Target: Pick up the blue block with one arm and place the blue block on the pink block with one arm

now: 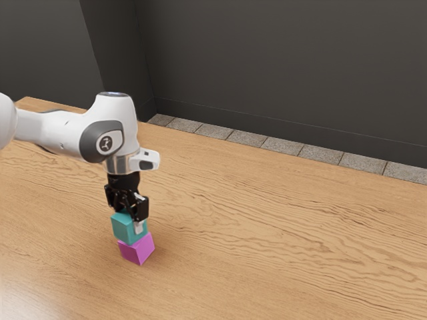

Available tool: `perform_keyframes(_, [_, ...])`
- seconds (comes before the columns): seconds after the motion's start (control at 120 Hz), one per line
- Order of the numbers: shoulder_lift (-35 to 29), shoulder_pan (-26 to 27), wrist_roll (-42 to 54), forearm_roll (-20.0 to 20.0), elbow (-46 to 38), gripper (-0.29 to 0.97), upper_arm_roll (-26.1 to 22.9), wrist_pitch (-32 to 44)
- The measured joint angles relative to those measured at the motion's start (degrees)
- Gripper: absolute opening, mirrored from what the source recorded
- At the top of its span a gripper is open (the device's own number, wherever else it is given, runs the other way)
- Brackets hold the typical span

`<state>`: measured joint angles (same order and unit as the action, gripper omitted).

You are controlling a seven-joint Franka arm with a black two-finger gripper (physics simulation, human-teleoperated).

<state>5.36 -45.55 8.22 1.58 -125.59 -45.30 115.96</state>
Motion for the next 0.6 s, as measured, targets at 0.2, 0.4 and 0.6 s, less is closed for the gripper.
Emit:
perform_keyframes(0.2, [0.1,-0.1,-1.6,-0.7,-0.3,0.36,-0.1,0.2])
perform_keyframes(0.4, [0.2,-0.1,-2.5,-1.0,-0.4,0.51,0.0,0.2])
perform_keyframes(0.6, [-2.3,-0.1,-0.9,-0.6,0.5,0.61,-0.3,0.0])
